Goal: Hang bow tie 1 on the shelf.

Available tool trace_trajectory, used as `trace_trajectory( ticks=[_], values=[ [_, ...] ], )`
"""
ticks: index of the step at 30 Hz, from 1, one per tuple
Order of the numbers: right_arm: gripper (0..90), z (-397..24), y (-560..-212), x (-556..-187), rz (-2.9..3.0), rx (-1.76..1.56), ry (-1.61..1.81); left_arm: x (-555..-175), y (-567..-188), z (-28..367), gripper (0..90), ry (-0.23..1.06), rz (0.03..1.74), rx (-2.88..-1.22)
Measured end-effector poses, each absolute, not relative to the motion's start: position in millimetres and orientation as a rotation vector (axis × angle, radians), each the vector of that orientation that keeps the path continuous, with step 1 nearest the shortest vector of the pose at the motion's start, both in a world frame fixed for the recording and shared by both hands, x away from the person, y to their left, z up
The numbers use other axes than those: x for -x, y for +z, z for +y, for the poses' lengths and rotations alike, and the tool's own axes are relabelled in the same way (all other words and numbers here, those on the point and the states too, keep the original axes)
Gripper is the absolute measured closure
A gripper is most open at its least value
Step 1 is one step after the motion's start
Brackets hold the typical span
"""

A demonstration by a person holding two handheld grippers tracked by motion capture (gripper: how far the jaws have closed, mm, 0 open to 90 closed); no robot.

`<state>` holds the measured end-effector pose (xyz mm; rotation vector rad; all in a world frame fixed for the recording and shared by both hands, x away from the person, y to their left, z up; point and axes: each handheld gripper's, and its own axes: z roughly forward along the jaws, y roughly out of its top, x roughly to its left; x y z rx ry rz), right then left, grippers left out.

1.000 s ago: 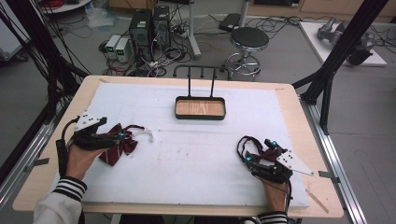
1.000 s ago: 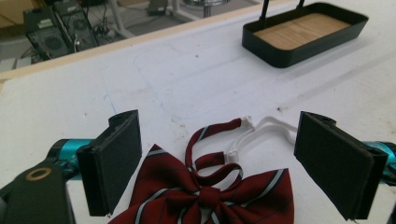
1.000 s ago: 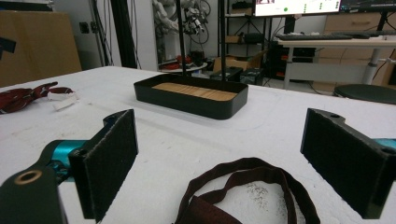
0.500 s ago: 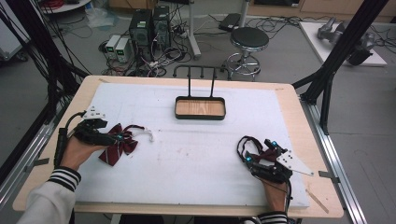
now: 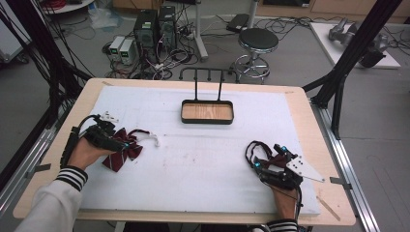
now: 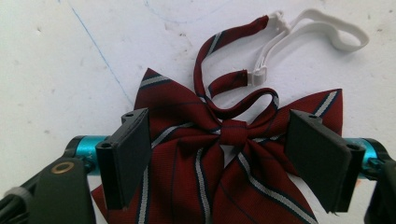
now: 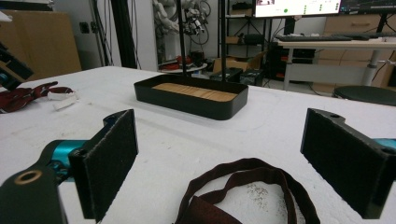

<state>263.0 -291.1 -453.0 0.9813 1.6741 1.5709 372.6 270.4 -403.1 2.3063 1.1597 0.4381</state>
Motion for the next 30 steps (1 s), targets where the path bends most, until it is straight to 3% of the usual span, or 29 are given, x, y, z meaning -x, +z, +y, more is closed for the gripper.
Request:
trace_trajectory(
  ticks=[30],
  values=[
    [10.2,-292,-453,-263,1.671,-0.979,1.572,-381,-412,258,58.8,0.314,1.239,-2.412]
  ],
)
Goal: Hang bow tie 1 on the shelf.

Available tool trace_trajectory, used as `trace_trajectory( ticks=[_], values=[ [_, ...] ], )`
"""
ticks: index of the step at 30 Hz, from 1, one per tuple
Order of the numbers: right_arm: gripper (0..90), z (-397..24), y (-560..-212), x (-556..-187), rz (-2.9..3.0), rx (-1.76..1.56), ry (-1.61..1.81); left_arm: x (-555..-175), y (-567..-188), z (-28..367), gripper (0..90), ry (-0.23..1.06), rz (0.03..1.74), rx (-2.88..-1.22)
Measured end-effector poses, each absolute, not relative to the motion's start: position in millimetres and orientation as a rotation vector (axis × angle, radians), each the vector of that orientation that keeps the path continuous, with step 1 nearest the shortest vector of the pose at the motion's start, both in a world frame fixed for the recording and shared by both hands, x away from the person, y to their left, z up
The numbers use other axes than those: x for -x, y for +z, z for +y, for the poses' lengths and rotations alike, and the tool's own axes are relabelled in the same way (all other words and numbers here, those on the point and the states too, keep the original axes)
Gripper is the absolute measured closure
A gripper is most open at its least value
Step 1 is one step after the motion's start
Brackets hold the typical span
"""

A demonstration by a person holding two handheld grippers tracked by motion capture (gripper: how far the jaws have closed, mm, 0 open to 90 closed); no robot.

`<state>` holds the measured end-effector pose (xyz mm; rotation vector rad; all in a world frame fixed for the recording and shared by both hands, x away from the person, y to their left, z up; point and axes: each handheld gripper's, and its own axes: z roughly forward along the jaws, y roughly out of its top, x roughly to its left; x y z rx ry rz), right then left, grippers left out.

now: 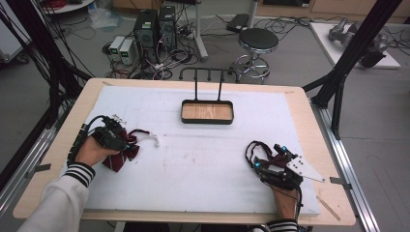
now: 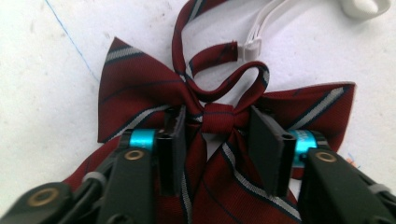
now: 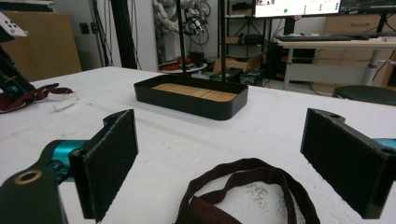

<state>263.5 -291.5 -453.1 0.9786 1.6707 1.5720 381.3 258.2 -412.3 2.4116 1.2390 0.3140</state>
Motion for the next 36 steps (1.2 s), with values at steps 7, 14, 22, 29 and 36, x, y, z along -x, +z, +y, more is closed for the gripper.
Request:
trace_trajectory(
  ticks=[7,14,22,29,36],
  values=[
    [10.2,-291,-453,-263,1.671,-0.978,1.570,-381,-413,257,64.7,0.311,1.252,-2.419],
    [10.2,-291,-453,-263,1.672,-0.979,1.571,-380,-412,257,67.7,0.314,1.253,-2.423],
    [10.2,-291,-453,-263,1.672,-0.980,1.570,-378,-411,257,68.4,0.365,1.239,-2.411],
    [10.2,-291,-453,-263,1.672,-0.981,1.571,-374,-405,257,68.4,0.484,1.188,-2.364],
    [10.2,-291,-453,-263,1.671,-0.980,1.571,-370,-399,256,68.4,0.580,1.154,-2.290]
  ],
)
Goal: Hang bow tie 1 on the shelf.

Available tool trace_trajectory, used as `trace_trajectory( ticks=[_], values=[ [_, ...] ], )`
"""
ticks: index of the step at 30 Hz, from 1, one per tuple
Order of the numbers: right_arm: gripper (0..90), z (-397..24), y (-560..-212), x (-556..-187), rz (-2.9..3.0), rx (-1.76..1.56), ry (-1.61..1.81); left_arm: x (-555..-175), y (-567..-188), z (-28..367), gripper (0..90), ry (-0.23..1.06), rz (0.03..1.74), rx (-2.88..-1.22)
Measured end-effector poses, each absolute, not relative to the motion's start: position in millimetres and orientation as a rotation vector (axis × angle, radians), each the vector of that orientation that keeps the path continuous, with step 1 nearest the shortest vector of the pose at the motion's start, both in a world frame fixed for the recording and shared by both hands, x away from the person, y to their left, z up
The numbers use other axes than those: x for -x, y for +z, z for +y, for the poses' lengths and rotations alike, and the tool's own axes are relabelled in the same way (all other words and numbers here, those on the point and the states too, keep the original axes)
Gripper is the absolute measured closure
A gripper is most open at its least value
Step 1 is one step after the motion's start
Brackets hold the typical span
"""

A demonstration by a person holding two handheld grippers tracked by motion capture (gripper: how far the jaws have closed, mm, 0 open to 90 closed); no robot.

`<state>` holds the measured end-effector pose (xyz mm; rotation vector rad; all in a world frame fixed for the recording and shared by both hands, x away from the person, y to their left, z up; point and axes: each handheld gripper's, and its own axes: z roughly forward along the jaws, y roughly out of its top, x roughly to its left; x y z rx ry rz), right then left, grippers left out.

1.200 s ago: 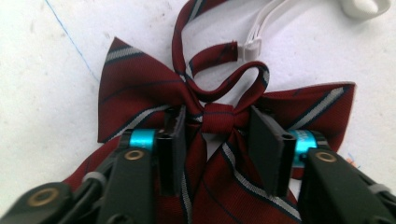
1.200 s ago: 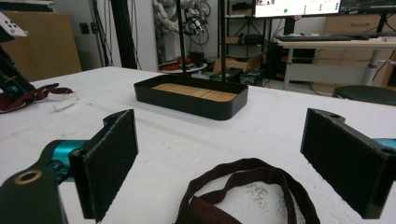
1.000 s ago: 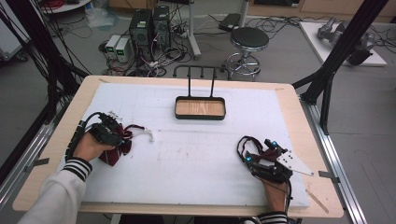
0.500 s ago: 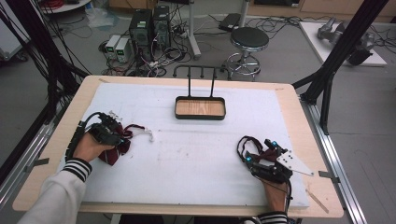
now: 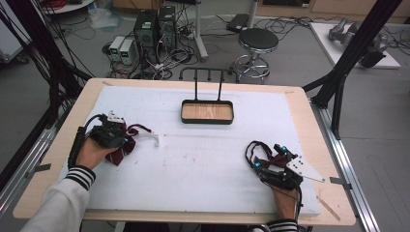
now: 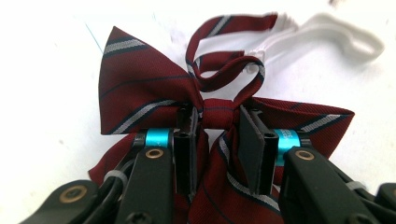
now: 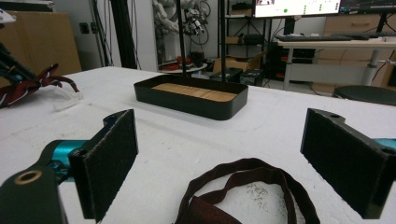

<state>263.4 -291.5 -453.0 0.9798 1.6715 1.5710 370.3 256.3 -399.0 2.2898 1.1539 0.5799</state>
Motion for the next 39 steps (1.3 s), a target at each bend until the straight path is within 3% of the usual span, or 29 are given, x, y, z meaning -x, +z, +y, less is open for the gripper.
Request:
trace_trajectory(
  ticks=[15,28,39],
  values=[
    [10.2,-291,-453,-263,1.671,-0.978,1.568,-364,-373,253,68.5,0.731,1.034,-2.091],
    [10.2,-291,-453,-263,1.674,-0.980,1.570,-370,-350,241,68.5,0.694,0.928,-1.959],
    [10.2,-291,-453,-263,1.675,-0.977,1.569,-372,-337,221,68.5,0.758,0.835,-1.859]
  ],
)
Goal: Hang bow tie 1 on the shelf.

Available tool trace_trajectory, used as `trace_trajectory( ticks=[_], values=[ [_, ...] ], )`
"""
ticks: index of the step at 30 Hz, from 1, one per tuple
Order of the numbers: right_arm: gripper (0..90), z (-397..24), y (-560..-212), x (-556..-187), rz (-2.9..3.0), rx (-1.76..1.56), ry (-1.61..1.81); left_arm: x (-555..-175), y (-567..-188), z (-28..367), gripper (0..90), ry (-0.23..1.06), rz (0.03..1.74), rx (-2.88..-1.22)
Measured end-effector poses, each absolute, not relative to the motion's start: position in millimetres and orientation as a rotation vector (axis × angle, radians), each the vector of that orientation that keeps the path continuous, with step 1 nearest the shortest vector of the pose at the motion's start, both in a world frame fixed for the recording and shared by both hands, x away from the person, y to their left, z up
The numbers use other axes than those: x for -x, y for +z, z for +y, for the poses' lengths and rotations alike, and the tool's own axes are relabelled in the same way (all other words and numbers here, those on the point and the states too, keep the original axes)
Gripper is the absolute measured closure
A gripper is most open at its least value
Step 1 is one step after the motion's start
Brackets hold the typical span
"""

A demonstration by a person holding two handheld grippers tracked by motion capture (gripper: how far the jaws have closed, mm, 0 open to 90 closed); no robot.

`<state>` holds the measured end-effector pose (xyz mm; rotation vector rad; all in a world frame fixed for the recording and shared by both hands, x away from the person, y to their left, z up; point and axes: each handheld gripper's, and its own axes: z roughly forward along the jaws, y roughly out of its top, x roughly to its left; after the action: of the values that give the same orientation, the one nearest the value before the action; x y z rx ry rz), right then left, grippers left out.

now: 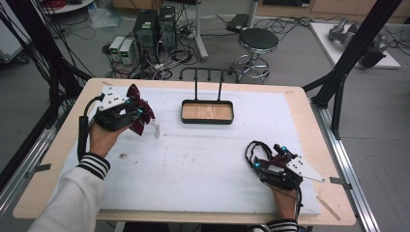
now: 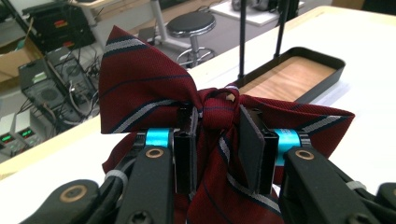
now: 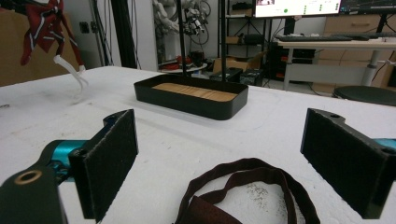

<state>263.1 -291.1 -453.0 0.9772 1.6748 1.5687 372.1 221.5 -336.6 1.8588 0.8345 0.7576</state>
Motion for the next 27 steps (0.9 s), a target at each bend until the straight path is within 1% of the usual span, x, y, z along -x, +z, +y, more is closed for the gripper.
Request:
trace_trajectory(
  ticks=[16,27],
  values=[
    [10.2,-291,-453,-263,1.680,-0.978,1.566,-385,-317,198,68.4,0.730,0.754,-1.799],
    [10.2,-290,-453,-263,1.678,-0.972,1.562,-398,-307,181,68.4,0.710,0.717,-1.792]
  ],
)
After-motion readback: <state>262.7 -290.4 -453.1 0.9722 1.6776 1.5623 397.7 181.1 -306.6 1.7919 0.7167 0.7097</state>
